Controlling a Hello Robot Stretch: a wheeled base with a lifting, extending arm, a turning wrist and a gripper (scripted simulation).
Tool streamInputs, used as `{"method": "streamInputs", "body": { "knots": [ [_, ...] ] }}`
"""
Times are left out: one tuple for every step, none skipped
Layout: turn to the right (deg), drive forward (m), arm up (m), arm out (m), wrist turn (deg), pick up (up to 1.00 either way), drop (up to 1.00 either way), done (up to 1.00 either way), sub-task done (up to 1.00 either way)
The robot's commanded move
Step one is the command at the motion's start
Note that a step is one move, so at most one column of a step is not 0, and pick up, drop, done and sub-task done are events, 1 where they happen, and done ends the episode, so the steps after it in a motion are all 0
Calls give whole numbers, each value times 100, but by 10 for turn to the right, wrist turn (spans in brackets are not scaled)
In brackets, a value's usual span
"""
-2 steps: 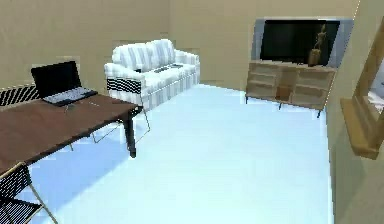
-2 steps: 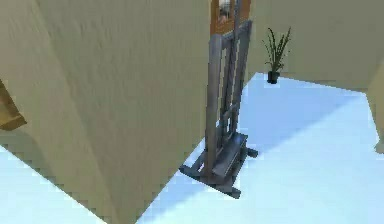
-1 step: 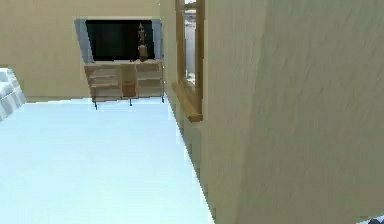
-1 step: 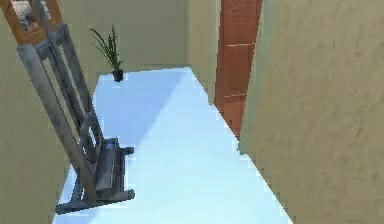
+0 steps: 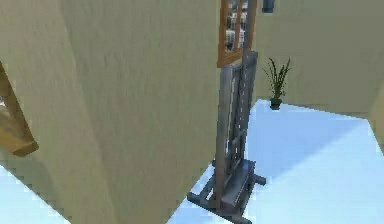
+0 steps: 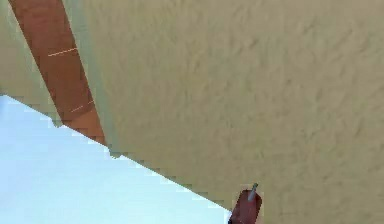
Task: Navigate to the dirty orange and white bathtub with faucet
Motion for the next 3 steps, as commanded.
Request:
{"method": "streamInputs", "body": {
  "knots": [
    [450,0,0,0,0,0,0,0,0],
    [60,0,0,0,0,0,0,0,0],
    [0,80,0,0,0,0,0,0,0]
  ]
}}
